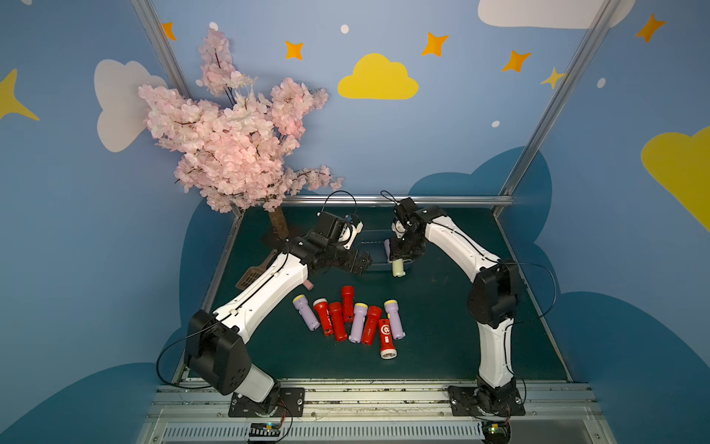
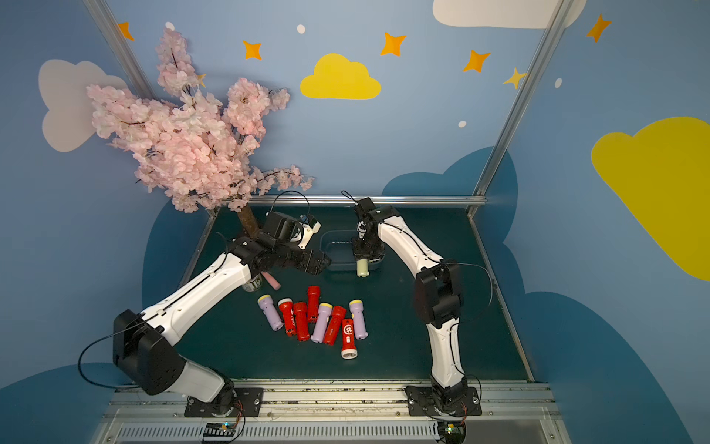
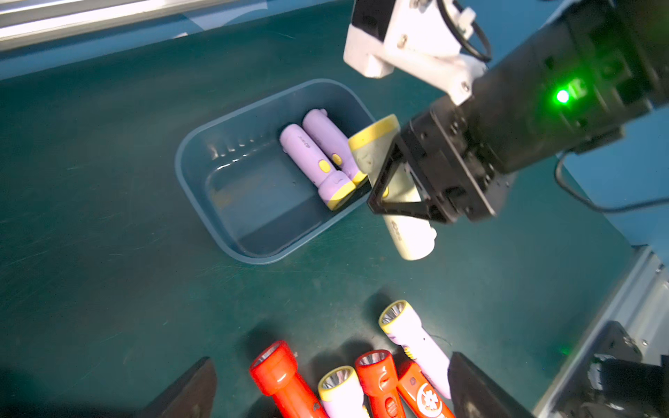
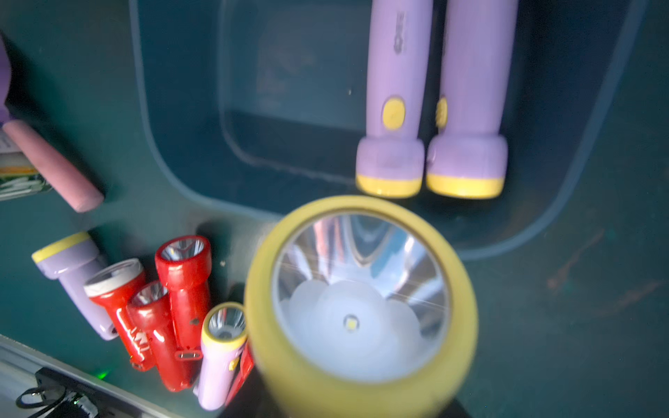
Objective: Put the flashlights into the storage boxes
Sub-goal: Pick up the flashlight from the center of the board, then place the flashlight at the storage box.
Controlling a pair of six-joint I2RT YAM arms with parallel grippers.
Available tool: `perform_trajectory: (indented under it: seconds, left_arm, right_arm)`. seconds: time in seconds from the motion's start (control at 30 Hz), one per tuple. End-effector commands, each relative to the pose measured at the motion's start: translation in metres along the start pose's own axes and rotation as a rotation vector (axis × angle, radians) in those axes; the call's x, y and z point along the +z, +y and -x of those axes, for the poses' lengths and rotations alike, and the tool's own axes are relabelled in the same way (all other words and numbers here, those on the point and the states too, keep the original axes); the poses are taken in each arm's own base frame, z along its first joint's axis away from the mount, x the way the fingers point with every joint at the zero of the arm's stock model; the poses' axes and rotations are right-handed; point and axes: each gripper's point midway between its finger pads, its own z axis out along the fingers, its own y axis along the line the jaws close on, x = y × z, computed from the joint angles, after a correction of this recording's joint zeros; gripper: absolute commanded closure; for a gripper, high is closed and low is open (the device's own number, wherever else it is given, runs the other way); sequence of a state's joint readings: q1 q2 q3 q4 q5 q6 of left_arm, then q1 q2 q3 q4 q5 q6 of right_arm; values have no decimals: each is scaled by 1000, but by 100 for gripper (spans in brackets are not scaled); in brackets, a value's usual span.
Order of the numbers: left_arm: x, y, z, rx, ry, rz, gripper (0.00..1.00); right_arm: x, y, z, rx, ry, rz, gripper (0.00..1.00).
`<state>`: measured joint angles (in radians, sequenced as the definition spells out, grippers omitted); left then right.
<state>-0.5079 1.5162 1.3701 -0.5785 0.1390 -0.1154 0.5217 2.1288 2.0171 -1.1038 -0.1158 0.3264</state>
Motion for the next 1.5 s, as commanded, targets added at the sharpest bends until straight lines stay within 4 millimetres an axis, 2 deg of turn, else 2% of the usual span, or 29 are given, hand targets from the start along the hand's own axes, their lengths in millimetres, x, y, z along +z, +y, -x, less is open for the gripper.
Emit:
perform_trajectory:
  seconds: [0.0,0.2,0.5,0.93,1.23,1.47]
  left_arm:
    - [-13,10,3,10,-28,38,1]
    - [-19,22,4,-5,-48,65,1]
    - [-17,32,8,-7,-47,76,1]
    - [-11,40,7,-16,-26,74,1]
    - [-11,44,2,-28,-16,76,1]
    - [-10,46,-1,-40,-16,72,1]
  right_arm:
    - [0,-4,16,-20,4,5,61]
    - [13,-1,50,-17,-34,68,61]
    - [45,7,76,-30,-71,125,60]
    - [88,2,70,-18,-5,130,58]
    - [93,1,69,-14,-1,124,54]
    - [83,3,71,-12,-15,127,53]
